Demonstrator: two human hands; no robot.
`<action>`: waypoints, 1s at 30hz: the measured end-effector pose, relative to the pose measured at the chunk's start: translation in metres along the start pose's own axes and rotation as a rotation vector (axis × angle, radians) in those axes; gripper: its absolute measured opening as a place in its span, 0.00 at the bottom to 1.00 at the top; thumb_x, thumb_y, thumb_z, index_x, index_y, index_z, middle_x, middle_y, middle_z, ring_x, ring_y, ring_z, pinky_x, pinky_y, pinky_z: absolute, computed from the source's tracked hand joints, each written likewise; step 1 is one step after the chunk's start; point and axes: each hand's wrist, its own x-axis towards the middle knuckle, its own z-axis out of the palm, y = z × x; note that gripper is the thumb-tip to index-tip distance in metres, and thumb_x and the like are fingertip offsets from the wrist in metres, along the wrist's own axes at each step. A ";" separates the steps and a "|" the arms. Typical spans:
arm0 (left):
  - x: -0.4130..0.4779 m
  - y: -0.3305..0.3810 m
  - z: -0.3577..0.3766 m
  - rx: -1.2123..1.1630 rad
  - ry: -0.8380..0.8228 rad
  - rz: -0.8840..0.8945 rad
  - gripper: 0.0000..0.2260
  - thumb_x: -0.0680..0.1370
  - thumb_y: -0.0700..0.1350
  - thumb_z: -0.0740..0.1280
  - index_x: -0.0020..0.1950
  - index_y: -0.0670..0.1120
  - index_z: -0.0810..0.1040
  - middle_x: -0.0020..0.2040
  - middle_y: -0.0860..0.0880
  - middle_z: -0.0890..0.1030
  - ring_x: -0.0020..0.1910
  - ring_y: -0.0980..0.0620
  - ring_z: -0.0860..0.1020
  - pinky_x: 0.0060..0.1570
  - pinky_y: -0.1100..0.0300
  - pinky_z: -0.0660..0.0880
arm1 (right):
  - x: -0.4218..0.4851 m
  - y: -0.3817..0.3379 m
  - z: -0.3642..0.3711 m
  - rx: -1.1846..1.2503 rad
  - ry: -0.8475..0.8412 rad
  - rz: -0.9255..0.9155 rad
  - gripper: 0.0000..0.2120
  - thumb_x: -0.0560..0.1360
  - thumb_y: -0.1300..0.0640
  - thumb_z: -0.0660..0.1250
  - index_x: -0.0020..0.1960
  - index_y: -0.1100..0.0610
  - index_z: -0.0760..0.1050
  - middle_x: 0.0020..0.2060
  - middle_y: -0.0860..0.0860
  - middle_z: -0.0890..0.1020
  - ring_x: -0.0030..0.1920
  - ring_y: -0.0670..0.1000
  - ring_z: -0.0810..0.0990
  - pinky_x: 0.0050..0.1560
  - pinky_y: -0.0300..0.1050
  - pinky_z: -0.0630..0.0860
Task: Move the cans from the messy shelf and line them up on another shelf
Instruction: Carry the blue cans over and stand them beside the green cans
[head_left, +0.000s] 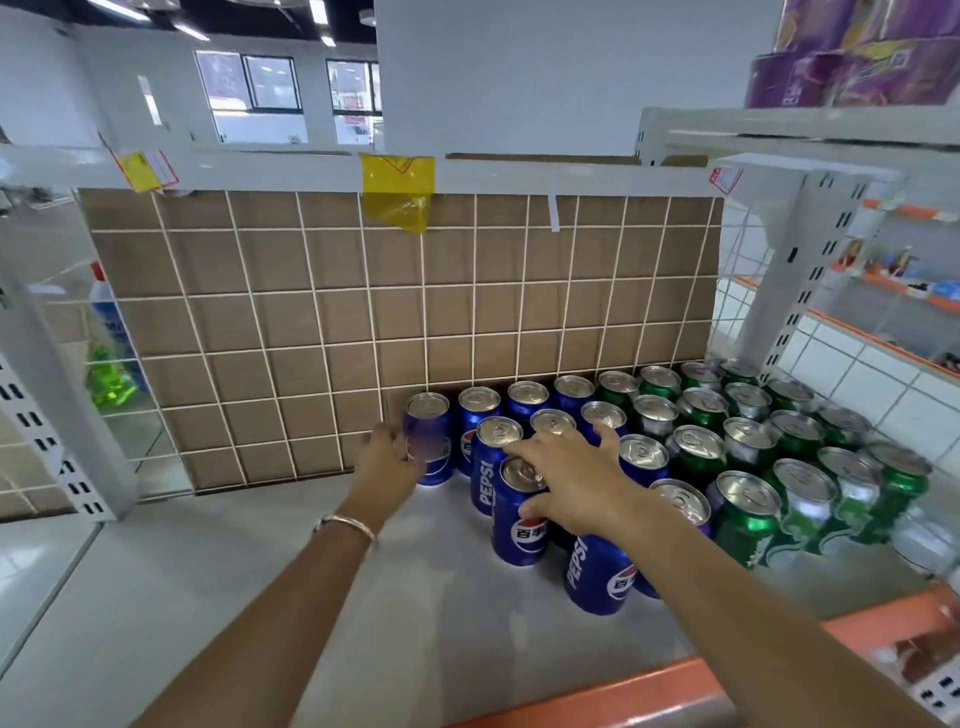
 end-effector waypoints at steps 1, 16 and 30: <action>0.011 0.007 -0.005 0.008 0.007 0.065 0.21 0.69 0.39 0.72 0.61 0.40 0.72 0.55 0.41 0.77 0.53 0.41 0.78 0.53 0.50 0.76 | -0.001 -0.002 0.001 0.001 0.005 0.010 0.32 0.73 0.47 0.69 0.73 0.44 0.60 0.70 0.47 0.68 0.73 0.53 0.60 0.71 0.67 0.44; 0.014 0.012 -0.016 0.356 -0.144 0.240 0.29 0.63 0.50 0.77 0.61 0.46 0.73 0.59 0.43 0.75 0.58 0.43 0.72 0.56 0.53 0.71 | -0.005 -0.010 0.006 -0.013 0.047 0.166 0.30 0.73 0.45 0.69 0.72 0.43 0.62 0.69 0.46 0.68 0.71 0.55 0.61 0.70 0.69 0.41; -0.134 0.023 0.036 -0.113 -0.250 0.517 0.35 0.63 0.42 0.77 0.67 0.52 0.68 0.56 0.57 0.67 0.58 0.66 0.67 0.53 0.81 0.62 | -0.013 -0.011 0.010 0.161 0.026 0.226 0.29 0.77 0.56 0.64 0.73 0.41 0.58 0.73 0.43 0.63 0.73 0.54 0.55 0.71 0.66 0.39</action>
